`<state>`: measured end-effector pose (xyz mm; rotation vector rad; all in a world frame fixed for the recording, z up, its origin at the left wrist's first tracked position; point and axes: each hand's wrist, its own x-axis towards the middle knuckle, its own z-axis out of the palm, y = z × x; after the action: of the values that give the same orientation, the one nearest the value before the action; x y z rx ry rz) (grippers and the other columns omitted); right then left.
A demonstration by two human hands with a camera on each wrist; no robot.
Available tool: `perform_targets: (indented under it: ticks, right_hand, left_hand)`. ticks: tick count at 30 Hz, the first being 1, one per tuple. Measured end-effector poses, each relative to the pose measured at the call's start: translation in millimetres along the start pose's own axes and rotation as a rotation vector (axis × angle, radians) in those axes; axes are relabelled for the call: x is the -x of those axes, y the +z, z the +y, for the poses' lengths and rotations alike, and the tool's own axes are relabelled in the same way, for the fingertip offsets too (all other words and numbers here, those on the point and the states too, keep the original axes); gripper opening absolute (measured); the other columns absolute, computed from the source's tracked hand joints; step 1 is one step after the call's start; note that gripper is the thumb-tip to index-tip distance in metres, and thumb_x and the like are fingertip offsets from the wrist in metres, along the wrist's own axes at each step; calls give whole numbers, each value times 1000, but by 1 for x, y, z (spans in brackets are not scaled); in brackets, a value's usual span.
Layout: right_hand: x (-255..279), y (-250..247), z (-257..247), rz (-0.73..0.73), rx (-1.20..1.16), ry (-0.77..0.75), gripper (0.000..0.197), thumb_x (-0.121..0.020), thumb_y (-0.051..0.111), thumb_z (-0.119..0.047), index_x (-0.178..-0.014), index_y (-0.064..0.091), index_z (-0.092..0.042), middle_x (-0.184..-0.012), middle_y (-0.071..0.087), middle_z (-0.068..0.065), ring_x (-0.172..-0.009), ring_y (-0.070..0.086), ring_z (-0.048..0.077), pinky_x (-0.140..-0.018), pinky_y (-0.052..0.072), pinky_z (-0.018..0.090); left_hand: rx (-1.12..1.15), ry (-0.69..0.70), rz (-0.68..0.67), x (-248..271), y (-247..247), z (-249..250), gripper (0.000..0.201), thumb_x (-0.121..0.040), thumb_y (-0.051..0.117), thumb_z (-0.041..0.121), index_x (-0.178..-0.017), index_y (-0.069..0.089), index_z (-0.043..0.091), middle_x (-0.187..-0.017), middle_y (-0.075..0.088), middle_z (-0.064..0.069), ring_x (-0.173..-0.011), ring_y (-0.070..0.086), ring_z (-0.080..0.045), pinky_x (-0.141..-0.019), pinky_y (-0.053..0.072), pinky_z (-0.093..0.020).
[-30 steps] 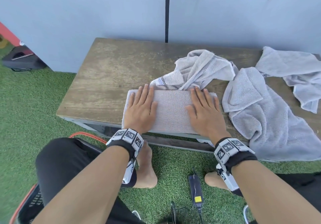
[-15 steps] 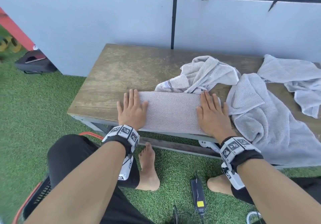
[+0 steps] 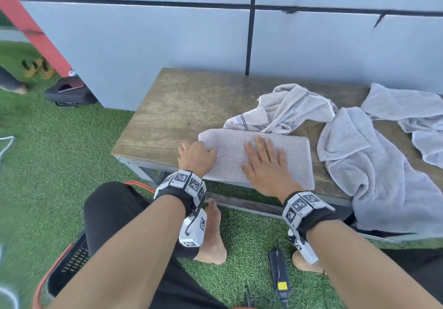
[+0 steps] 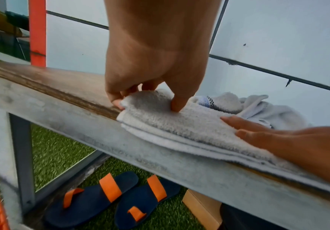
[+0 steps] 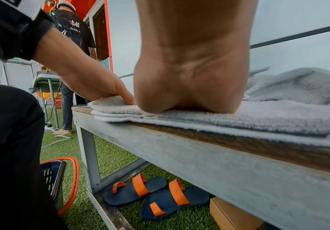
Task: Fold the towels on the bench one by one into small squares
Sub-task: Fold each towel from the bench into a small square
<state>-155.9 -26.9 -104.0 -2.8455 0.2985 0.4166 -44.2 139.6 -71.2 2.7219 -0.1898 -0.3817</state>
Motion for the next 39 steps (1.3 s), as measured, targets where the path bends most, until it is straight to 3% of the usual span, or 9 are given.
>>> perform_targets:
  ticks: [5, 8, 11, 16, 20, 24, 28, 35, 39]
  right_hand:
    - [-2, -7, 6, -32, -96, -29, 66, -103, 20, -53, -157, -15, -34, -160, -34, -5, -146, -34, 16, -120, -18, 49]
    - [5, -27, 9, 62, -470, -23, 51, -106, 30, -44, -155, 29, -27, -166, 12, -8, -154, 3, 15, -122, 3, 37]
    - [19, -53, 17, 214, -913, 74, 48, -106, 27, -48, -129, 62, -25, -131, 63, -6, -125, 55, 17, -103, 37, 33]
    - [41, -82, 49, 194, -1720, 260, 53, -103, 35, -55, -119, 68, -17, -106, 76, 6, -93, 72, 21, -79, 58, 36]
    - [50, -75, 75, 265, -1437, 437, 21, -95, 58, -2, -111, 69, -9, -97, 71, 11, -89, 67, 26, -66, 55, 33]
    - [55, -66, 86, 317, -1181, 433, 13, -93, 63, -4, -102, 64, -12, -95, 69, 2, -90, 66, 18, -85, 53, 38]
    - [53, -65, 85, 422, -891, 424, 25, -91, 68, -12, -112, 57, -19, -98, 64, -3, -85, 59, 14, -80, 44, 29]
    - [45, -52, 90, 468, -688, 365, 48, -80, 71, -10, -123, 51, -11, -117, 57, 8, -108, 56, 25, -84, 46, 36]
    - [47, -40, 85, 625, -279, 285, 57, -81, 63, -14, -135, 46, -12, -139, 40, 13, -129, 37, 32, -105, 41, 45]
  left_hand:
    - [236, 51, -108, 5, -23, 21, 25, -90, 54, 20, -69, 44, 11, -67, 50, -2, -69, 53, -24, -56, 40, -28]
    - [316, 132, -81, 11, -43, 47, 17, -87, 58, 20, -99, 53, 10, -83, 56, 0, -81, 58, -21, -69, 48, -32]
    - [404, 318, -173, 24, -54, 85, 25, -91, 62, 19, -112, 50, 14, -94, 61, -2, -77, 60, -14, -62, 55, -26]
    - [667, 471, -444, 49, -32, 132, 17, -91, 65, 13, -100, 51, 16, -105, 71, -12, -81, 65, -22, -66, 47, -28]
    - [461, 524, -375, 48, 4, 127, 36, -89, 63, 12, -123, 51, 19, -132, 52, -5, -91, 57, -16, -65, 47, -21]
    - [108, 628, -392, 51, 40, 110, 90, -77, 76, 37, -152, 27, 29, -161, 13, -3, -151, 11, -24, -121, 22, -51]
    - [-92, 675, -360, 59, 59, 102, 109, -75, 77, 46, -157, 7, 42, -165, -23, 2, -149, -28, -18, -121, -3, -53]
    - [-146, 703, -321, 53, 71, 90, 103, -75, 73, 46, -156, 9, 43, -164, -26, 5, -147, -33, -15, -122, -3, -53]
    - [-58, 723, -321, 54, 68, 91, 90, -77, 65, 60, -154, 21, 42, -166, -16, 9, -149, -28, -12, -120, -5, -54]
